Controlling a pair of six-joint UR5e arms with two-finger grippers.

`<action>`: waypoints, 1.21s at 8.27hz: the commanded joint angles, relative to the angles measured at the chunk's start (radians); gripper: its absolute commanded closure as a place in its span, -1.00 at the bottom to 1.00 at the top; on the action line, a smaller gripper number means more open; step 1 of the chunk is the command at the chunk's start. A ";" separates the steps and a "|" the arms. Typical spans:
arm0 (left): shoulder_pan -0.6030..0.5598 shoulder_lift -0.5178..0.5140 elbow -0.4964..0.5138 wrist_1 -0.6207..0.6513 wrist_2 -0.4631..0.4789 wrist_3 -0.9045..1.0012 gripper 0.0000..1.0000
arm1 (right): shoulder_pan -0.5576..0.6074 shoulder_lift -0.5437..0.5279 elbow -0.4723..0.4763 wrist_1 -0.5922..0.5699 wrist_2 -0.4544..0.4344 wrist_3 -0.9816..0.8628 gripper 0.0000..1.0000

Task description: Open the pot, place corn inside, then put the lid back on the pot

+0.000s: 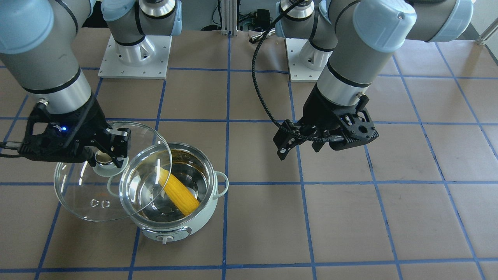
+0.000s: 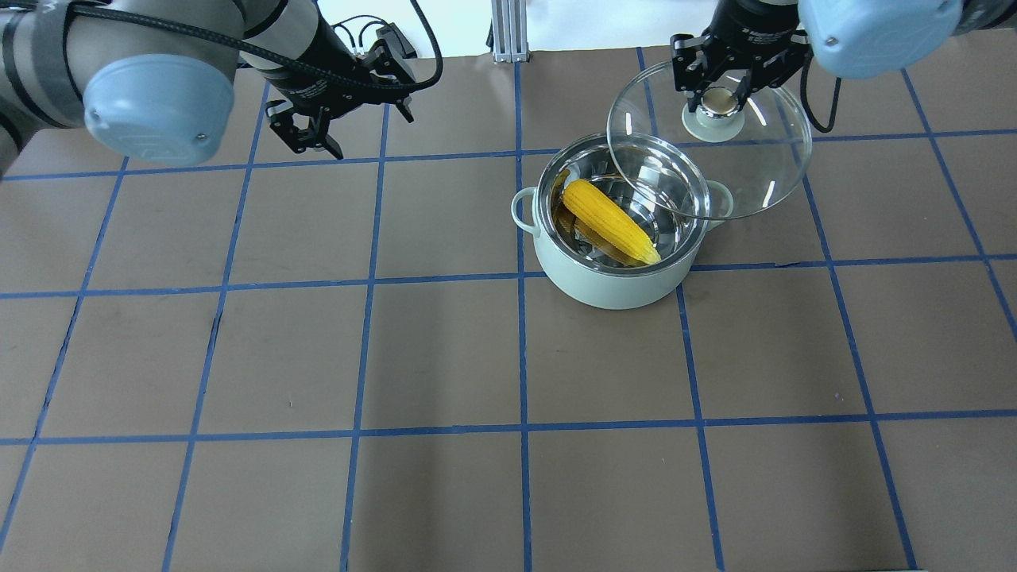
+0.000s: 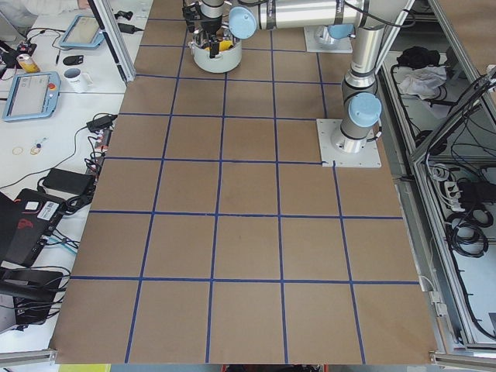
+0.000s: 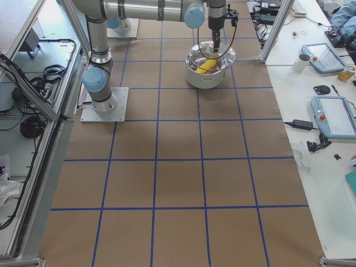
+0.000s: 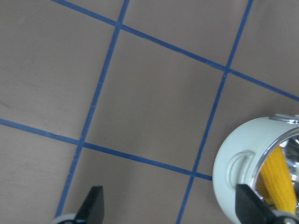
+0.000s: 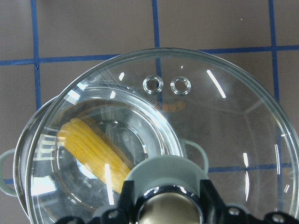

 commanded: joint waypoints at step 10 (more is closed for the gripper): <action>0.057 0.074 -0.003 -0.174 0.268 0.332 -1.00 | 0.126 0.098 0.115 -0.153 0.048 0.010 0.66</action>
